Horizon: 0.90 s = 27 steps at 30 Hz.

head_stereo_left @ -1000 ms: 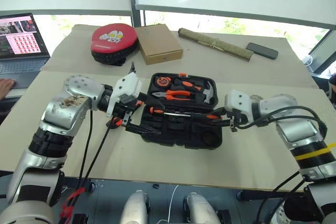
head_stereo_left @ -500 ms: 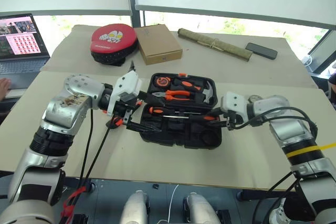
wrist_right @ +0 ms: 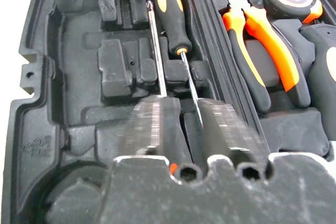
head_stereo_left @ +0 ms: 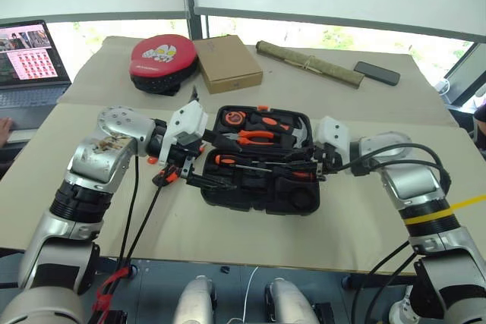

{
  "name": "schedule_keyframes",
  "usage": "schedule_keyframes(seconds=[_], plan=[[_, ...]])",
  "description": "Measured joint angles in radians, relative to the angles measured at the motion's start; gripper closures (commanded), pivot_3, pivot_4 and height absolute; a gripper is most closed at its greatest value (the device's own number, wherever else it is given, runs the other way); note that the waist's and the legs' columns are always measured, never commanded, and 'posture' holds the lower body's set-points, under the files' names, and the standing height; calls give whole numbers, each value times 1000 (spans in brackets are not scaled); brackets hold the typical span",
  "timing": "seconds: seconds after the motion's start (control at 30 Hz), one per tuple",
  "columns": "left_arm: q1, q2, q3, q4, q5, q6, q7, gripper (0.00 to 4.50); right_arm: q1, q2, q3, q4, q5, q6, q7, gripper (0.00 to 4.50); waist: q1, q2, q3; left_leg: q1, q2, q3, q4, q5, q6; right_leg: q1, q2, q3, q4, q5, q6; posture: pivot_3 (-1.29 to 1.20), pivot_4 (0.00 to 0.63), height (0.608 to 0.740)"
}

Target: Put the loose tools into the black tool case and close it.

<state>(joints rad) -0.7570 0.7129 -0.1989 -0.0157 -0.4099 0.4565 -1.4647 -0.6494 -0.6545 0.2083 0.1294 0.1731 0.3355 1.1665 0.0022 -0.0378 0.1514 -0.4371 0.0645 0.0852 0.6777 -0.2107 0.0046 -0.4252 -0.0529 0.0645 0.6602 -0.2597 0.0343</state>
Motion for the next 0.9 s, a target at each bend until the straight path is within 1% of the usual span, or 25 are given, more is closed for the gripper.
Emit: schedule_keyframes(seconds=[0.13, 0.43, 0.57, 0.73, 0.9], plan=[[-11, -6, -1, 17, 15, -7, -1, 0, -1, 27, 26, 31, -34, 0, -25, 4493, -1, 0, 0, 0, 0, 0, 0, 0, 0, 0, 0, 0, 0, 0, 0, 0, 150, 740], [-12, -13, -1, 31, 22, -26, -9, 0, -47, 31, 105, 76, -146, -57, -32, 4493, -7, 0, 0, 2, 0, 0, 0, 0, 0, 1, 0, 0, 2, 0, 0, 0, 150, 740], [-12, -13, -1, 33, 25, -35, -10, 0, -54, 32, 137, 64, -191, -78, -28, 4493, -10, 0, 0, 4, 0, 0, 0, 0, 0, 2, 0, 0, 2, 0, 0, 0, 150, 740], [-12, -13, -1, 48, 33, -39, -10, 0, -59, 34, 155, 16, -211, -49, -14, 4493, -14, 0, 0, 5, 0, 0, 0, 0, 0, 2, 0, 0, 3, 0, -1, 0, 150, 740], [-12, -15, -1, 54, 38, -41, -9, 0, -78, 38, 163, 17, -227, -38, -11, 4493, -18, 0, 0, 5, 1, 0, -1, 0, 0, 2, 1, 0, 4, -1, -1, 0, 150, 740]])
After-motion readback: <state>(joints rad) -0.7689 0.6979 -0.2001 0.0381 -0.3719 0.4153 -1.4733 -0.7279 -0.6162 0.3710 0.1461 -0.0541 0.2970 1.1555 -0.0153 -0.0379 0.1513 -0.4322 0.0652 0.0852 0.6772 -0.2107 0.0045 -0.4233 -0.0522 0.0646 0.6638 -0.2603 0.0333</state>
